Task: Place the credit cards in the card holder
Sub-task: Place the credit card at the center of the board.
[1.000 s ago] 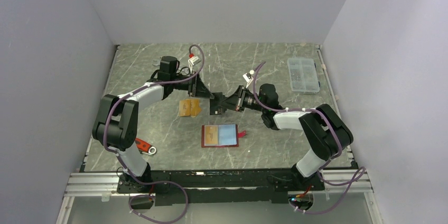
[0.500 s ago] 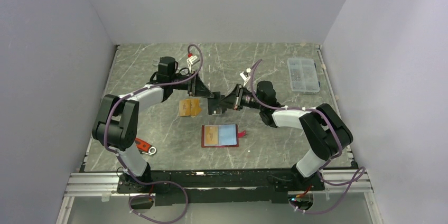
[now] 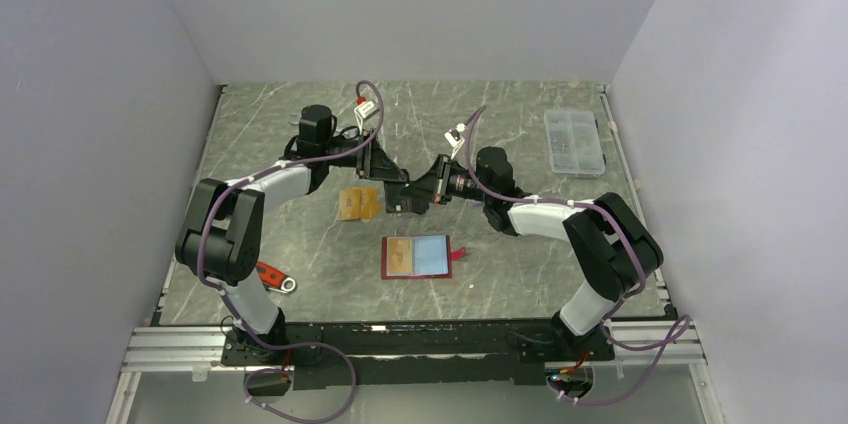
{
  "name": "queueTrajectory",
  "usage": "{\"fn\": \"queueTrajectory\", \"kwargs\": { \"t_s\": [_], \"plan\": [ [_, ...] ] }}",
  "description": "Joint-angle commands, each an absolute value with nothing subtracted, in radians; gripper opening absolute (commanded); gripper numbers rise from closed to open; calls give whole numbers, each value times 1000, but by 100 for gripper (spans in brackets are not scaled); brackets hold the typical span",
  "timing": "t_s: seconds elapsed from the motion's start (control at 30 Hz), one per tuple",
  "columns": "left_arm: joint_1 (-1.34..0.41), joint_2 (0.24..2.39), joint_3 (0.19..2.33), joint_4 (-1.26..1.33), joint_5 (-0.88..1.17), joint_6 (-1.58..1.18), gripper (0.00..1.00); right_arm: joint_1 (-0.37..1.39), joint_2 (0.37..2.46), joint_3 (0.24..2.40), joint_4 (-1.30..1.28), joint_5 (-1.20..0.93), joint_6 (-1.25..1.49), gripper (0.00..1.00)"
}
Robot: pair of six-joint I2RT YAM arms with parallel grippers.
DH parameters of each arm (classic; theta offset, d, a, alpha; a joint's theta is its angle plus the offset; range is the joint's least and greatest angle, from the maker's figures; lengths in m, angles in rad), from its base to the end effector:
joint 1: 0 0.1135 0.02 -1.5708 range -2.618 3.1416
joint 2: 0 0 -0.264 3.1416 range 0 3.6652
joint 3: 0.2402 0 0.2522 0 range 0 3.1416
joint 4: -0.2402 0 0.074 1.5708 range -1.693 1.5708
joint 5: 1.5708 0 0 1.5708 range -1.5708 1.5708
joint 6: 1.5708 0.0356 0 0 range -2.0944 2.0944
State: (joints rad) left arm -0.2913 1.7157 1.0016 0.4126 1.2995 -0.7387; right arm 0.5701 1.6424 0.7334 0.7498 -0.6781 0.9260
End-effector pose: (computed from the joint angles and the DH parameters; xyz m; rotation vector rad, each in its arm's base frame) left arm 0.3372 -0.1369 0.2348 0.5893 2.0015 -1.8644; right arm 0.2718 0.2008 0.2043 -0.2291 2.0003 1.6163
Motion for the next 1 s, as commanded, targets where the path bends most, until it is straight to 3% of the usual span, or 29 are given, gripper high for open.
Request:
{"fn": "queueTrajectory", "kwargs": {
  "t_s": [0.0, 0.13, 0.37, 0.63, 0.8, 0.97],
  "plan": [
    [-323, 1679, 1022, 526, 1379, -803, 61, 578, 1661, 754, 685, -612, 885, 0],
    [-322, 1673, 1023, 551, 1383, -822, 62, 578, 1664, 750, 696, -614, 889, 0],
    [-279, 1628, 992, 341, 1360, -642, 70, 543, 1571, 713, 717, -607, 886, 0],
    [-281, 1623, 871, 766, 1413, -962, 67, 543, 1606, 702, 770, -602, 925, 0],
    [-281, 1622, 829, 939, 1425, -1079, 61, 535, 1570, 660, 736, -490, 907, 0],
    [-283, 1577, 804, 784, 1390, -939, 61, 520, 1510, 636, 731, -390, 899, 0]
  ]
}}
